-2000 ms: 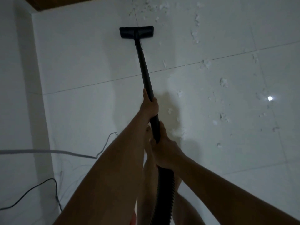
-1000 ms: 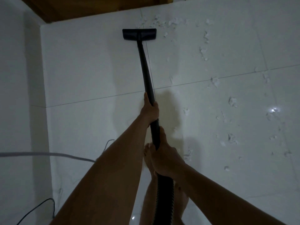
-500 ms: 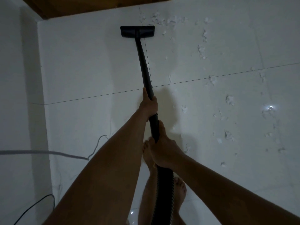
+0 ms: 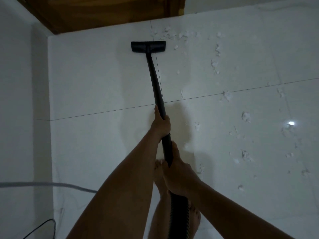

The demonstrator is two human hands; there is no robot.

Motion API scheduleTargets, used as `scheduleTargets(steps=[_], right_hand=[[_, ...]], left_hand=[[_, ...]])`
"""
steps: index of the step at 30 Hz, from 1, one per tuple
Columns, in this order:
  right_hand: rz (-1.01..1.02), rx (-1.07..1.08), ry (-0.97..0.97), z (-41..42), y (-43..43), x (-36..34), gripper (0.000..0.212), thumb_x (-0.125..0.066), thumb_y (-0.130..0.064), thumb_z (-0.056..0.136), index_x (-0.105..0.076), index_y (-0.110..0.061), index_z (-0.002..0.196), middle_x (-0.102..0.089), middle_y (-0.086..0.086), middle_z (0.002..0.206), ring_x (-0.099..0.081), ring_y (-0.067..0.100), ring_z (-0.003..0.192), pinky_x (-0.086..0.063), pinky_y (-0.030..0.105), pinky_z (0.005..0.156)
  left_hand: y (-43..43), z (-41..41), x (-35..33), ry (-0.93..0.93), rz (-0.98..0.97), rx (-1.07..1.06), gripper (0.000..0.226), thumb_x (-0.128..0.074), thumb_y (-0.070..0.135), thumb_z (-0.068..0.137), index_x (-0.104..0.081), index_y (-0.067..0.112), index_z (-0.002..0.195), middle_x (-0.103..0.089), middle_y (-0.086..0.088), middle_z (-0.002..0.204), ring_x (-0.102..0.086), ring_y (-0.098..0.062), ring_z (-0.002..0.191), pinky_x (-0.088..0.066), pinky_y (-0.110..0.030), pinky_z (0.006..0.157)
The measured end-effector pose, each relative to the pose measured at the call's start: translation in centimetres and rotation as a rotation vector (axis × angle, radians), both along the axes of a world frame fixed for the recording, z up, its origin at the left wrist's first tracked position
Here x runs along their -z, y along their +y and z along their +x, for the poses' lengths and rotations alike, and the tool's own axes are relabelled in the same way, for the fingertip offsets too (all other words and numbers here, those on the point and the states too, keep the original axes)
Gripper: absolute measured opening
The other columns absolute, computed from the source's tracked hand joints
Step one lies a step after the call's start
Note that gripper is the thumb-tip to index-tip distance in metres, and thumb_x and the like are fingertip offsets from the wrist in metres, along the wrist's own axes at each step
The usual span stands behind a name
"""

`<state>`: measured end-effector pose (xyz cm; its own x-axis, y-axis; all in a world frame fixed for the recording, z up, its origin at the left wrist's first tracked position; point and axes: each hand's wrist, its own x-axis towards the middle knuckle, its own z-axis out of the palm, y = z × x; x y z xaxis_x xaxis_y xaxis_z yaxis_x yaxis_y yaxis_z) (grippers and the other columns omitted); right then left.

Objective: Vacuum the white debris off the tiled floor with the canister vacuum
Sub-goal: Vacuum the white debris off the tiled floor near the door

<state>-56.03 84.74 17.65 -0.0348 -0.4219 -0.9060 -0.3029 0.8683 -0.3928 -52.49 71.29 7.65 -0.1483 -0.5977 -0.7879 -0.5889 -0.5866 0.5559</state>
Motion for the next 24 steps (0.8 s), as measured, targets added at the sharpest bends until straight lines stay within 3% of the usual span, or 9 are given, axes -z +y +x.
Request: scheduleTargets(steps=[4, 11, 17, 24], right_hand=[[-0.008, 0.016, -0.004, 0.0, -0.9, 0.5, 0.074, -0.036, -0.039, 0.111, 0.021, -0.047, 0.158, -0.068, 0.014, 0.114, -0.063, 0.017, 0.060, -0.049, 0.025, 0.046], [-0.016, 0.007, 0.013, -0.3, -4.2, 1.5, 0.075, -0.036, -0.039, 0.111, 0.022, -0.047, 0.157, -0.068, 0.014, 0.110, -0.065, 0.021, 0.064, -0.056, 0.031, 0.053], [-0.018, 0.008, 0.033, -0.6, -6.8, 2.1, 0.076, -0.036, -0.039, 0.111, 0.023, -0.048, 0.157, -0.068, 0.014, 0.106, -0.066, 0.022, 0.066, -0.063, 0.039, 0.067], [-0.017, 0.006, 0.032, -1.1, -8.9, 2.8, 0.076, -0.036, -0.039, 0.110, 0.023, -0.047, 0.157, -0.068, 0.015, 0.104, -0.063, 0.019, 0.063, -0.057, 0.033, 0.055]], left_hand=[[-1.0, -0.1, 0.5, 0.006, -0.002, 0.007, 0.065, -0.031, 0.034, 0.107, 0.013, 0.038, 0.155, -0.048, -0.012, 0.140, -0.052, -0.012, 0.073, -0.043, -0.026, 0.059], [-4.4, -0.6, 1.5, -0.015, -0.013, 0.013, 0.066, -0.031, 0.036, 0.106, 0.013, 0.040, 0.155, -0.051, -0.013, 0.138, -0.056, -0.016, 0.075, -0.047, -0.033, 0.073], [-7.0, -1.1, 2.2, -0.008, -0.019, 0.007, 0.066, -0.032, 0.035, 0.106, 0.013, 0.040, 0.155, -0.050, -0.012, 0.138, -0.056, -0.016, 0.076, -0.048, -0.034, 0.074], [-9.2, -1.5, 2.7, -0.009, -0.038, 0.009, 0.066, -0.032, 0.033, 0.106, 0.013, 0.038, 0.155, -0.047, -0.012, 0.142, -0.054, -0.014, 0.074, -0.048, -0.035, 0.075]])
